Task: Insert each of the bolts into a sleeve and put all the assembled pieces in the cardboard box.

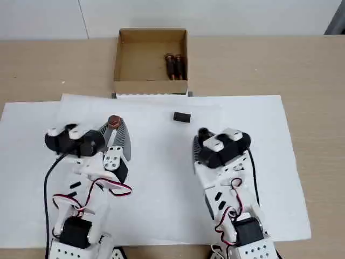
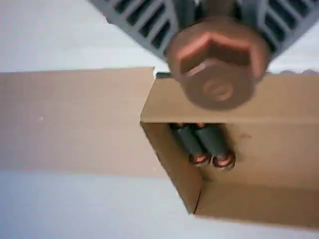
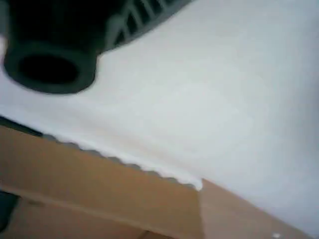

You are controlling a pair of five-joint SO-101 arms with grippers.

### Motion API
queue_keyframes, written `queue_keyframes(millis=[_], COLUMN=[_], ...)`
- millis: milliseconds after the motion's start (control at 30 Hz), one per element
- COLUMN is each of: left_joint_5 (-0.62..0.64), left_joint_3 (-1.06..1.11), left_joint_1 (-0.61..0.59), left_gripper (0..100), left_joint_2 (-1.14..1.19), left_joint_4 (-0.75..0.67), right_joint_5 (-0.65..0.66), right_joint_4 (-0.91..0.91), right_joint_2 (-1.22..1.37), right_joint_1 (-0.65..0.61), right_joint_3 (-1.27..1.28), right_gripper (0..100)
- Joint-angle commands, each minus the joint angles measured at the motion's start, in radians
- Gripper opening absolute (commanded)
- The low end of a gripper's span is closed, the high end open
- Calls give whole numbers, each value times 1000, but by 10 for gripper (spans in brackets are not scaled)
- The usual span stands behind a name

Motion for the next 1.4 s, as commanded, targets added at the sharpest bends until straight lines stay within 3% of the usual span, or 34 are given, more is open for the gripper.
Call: queue_keyframes(millis=[0, 333, 567, 1100, 1367], left_joint_5=[11, 282, 362, 325, 304], left_joint_3=[44, 70, 70, 65, 65], left_joint_1=[6, 32, 146, 204, 210], left_gripper=[6, 6, 6, 6, 6], left_joint_2=[-103, -120, -120, -120, -120], left_joint_4=[-49, -78, -153, -106, -106], right_joint_5=[8, 9, 11, 170, 222], right_joint_4=[-33, 36, 88, 90, 87], right_joint_2=[-12, -1, -1, -1, -10], right_joint_1=[-62, -263, -335, -337, -274], right_joint_3=[17, 17, 17, 17, 17], right_gripper=[3, 3, 3, 3, 3])
